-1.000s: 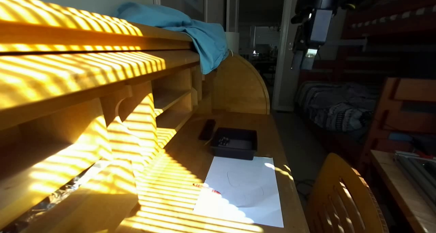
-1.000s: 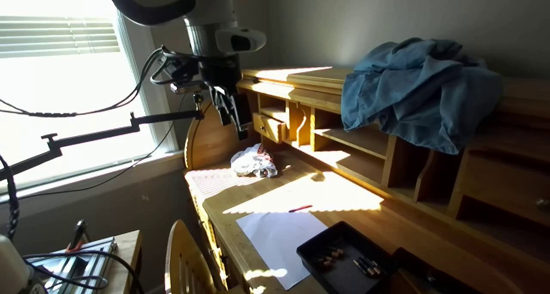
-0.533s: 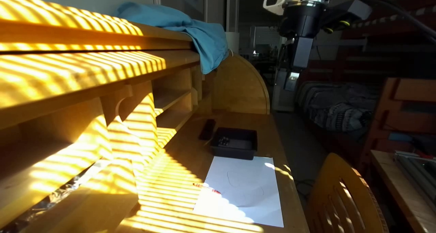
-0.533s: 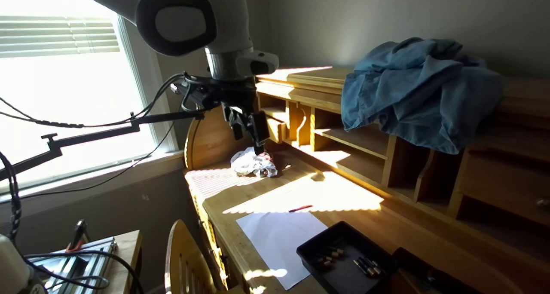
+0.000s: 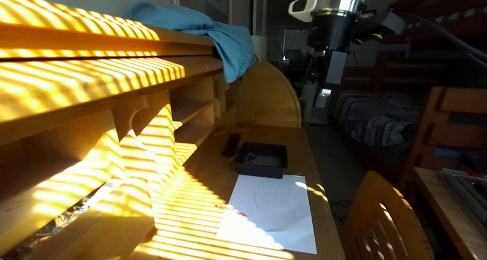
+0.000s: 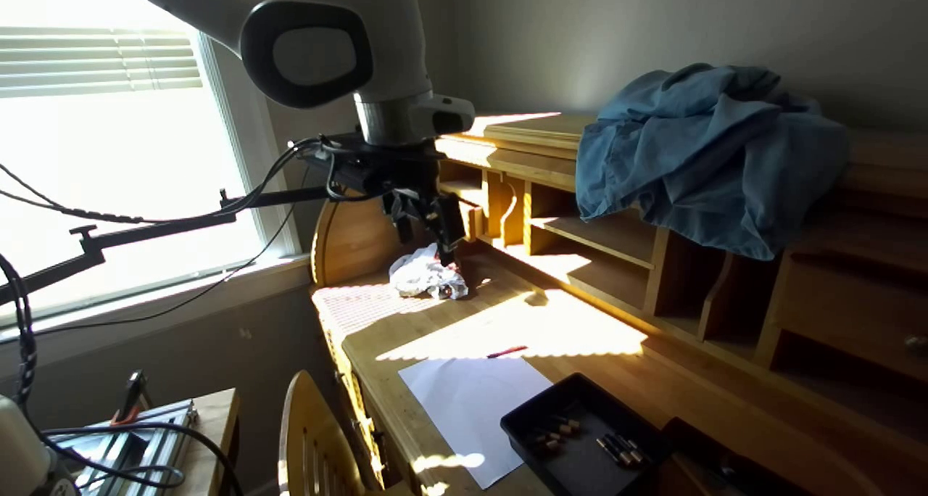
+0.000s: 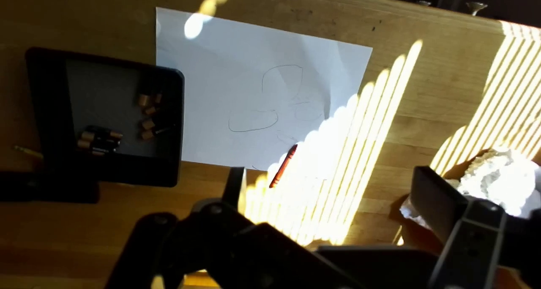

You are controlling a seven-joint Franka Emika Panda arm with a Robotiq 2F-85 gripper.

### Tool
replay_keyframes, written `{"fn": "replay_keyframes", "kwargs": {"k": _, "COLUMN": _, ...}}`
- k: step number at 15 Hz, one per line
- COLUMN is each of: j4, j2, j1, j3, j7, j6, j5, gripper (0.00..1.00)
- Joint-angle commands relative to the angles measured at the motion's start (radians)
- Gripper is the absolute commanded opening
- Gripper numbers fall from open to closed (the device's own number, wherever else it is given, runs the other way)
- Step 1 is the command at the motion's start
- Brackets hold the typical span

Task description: Put the red crayon on the shelf

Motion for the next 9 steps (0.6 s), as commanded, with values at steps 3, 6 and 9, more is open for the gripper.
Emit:
{"fn": "replay_keyframes", "kwargs": {"k": 3, "j4": 0.009, "j2": 0.121, "j1": 0.007, "j3": -0.004, "j7": -0.099, "j6": 0.148, "j5": 0.017, "gripper": 1.0}}
{"fn": "replay_keyframes", "kwargs": {"k": 6, "j4": 0.028, "j2": 0.197, "j1": -0.008, "j3": 0.009, "j7": -0.011, "j6": 0.167, "j5": 0.008, "gripper": 1.0}}
{"fn": "replay_keyframes", "kwargs": {"k": 9, "j4": 0.034, "j2": 0.252, "j1": -0.01, "j3": 0.017, "j7": 0.045, "j6": 0.202, "j5": 0.043, "gripper": 1.0}}
